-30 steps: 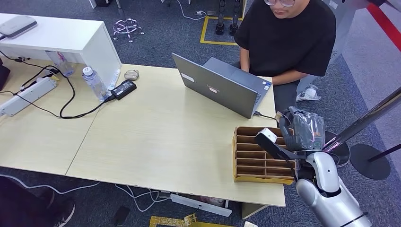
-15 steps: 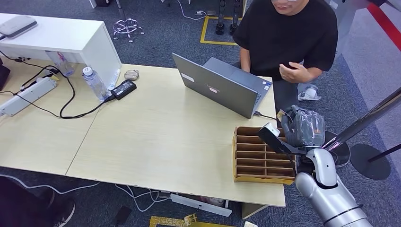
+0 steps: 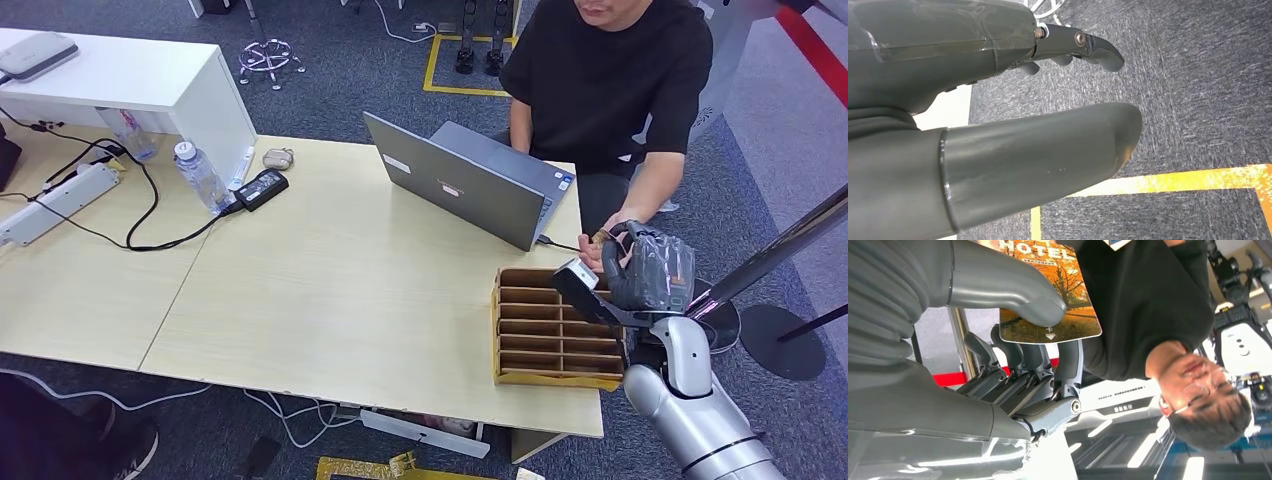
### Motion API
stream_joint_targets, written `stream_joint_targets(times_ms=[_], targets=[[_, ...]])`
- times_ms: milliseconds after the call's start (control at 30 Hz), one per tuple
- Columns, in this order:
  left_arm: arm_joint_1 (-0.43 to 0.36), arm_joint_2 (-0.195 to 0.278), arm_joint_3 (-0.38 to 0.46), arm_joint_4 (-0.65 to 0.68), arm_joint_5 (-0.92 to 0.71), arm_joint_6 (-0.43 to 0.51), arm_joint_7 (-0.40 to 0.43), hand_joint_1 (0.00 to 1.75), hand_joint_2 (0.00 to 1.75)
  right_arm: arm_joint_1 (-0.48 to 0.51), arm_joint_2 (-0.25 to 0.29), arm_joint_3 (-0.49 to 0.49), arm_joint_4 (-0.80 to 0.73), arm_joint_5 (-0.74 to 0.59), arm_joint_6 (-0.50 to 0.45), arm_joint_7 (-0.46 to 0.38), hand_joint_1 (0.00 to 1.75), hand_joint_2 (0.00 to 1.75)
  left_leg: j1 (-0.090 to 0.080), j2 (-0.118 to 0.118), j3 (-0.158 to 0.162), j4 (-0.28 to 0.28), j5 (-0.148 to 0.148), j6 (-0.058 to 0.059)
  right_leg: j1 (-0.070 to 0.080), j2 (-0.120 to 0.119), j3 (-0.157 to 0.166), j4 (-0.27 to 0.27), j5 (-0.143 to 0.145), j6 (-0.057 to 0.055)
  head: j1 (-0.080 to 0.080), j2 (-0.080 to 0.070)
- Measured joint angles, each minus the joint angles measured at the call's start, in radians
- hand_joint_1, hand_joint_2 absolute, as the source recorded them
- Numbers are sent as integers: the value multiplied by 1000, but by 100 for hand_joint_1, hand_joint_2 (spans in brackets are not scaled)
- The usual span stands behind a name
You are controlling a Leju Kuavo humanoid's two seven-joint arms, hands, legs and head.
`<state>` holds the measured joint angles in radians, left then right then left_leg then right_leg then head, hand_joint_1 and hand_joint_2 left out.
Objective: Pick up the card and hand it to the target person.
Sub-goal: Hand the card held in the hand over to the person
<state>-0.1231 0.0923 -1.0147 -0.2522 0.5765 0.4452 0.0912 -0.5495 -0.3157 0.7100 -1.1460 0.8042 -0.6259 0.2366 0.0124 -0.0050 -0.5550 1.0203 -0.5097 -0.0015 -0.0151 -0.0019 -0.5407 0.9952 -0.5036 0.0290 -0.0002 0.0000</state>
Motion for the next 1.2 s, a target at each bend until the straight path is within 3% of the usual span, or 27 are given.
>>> stream_joint_targets(times_ms=[167, 667, 733, 833, 867, 900, 1200], targets=[[0, 0, 0, 0, -3, -3, 0, 0, 0, 9, 0, -8, 0, 17, -39, -6, 137, 175, 0, 0, 0, 0, 0, 0, 0, 0, 0, 0, 0, 0, 0, 0], [0, -3, -1, 0, -5, 2, 0, 0, 0, 20, 0, -19, 0, 127, -23, 43, 126, 175, 0, 0, 0, 0, 0, 0, 0, 0, 0, 0, 0, 0, 0, 0], [0, -4, -1, 0, -5, 2, 0, 0, 0, 21, 0, -22, 0, 130, -22, 44, 109, 175, 0, 0, 0, 0, 0, 0, 0, 0, 0, 0, 0, 0, 0, 0], [0, -4, -1, 0, -5, 2, 1, 0, 0, 23, 0, -25, 0, 140, -13, 50, 27, 175, 0, 0, 0, 0, 0, 0, 0, 0, 0, 0, 0, 0, 0, 0], [0, -4, -1, 0, -5, 2, 2, 0, 0, 24, 0, -25, 0, 142, -8, 52, 7, 175, 0, 0, 0, 0, 0, 0, 0, 0, 0, 0, 0, 0, 0, 0], [0, -4, -1, 0, -5, 3, 3, 0, 0, 25, 0, -26, 0, 144, -2, 54, 0, 175, 0, 0, 0, 0, 0, 0, 0, 0, 0, 0, 0, 0, 0, 0], [0, -5, -1, 0, -6, 5, 7, 0, 0, 38, 0, -28, 8, 130, 16, 66, 0, 175, 0, 0, 0, 0, 0, 0, 0, 0, 0, 0, 0, 0, 0, 0]])
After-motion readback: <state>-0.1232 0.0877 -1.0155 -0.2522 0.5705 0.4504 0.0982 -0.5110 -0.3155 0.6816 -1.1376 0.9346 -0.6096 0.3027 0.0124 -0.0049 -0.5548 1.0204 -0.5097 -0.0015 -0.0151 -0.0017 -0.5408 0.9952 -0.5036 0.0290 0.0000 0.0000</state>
